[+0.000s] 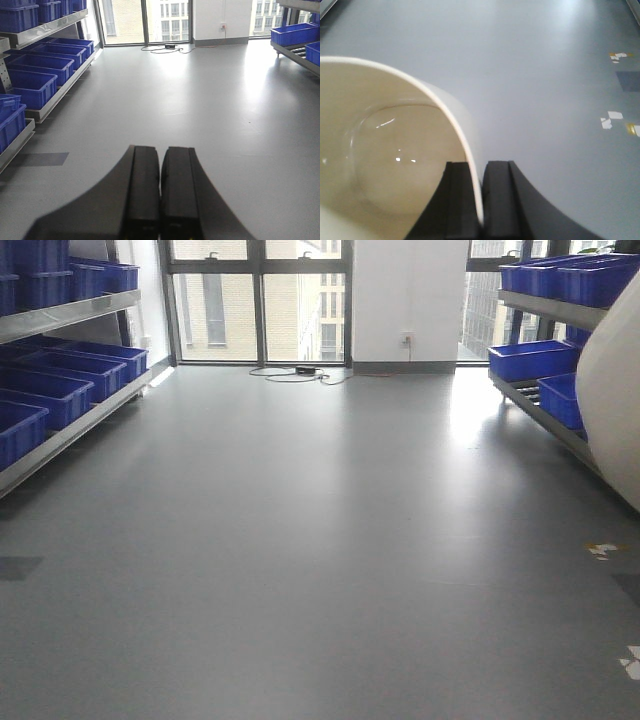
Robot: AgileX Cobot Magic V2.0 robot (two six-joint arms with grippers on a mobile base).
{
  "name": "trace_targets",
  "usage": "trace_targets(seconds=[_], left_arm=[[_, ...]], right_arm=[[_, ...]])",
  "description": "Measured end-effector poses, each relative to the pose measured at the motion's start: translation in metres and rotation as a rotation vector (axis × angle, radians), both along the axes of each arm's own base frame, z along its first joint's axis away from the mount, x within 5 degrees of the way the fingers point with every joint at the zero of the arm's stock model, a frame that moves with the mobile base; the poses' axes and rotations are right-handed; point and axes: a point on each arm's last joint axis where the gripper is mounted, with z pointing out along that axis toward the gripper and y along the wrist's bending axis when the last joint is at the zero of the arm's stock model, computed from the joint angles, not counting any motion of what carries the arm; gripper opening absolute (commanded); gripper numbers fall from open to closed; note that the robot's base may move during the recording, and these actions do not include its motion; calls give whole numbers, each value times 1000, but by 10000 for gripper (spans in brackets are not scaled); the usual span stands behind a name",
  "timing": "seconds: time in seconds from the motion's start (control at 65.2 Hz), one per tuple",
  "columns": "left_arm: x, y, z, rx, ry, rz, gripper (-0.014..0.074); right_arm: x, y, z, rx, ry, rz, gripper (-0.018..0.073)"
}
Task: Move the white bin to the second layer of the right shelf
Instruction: 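Drive across the room toward the windows carrying the bin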
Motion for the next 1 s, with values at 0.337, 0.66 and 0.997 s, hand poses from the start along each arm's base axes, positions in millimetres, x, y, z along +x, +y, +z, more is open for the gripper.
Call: trace_targets(seconds=[0.337,0.66,0.997], left_arm=[[0,0,0,0,0,0,85],[0,0,0,0,0,0,85],[0,0,0,0,0,0,85]], right_arm=[[0,0,0,0,0,0,48],[0,0,0,0,0,0,48],[0,0,0,0,0,0,48]])
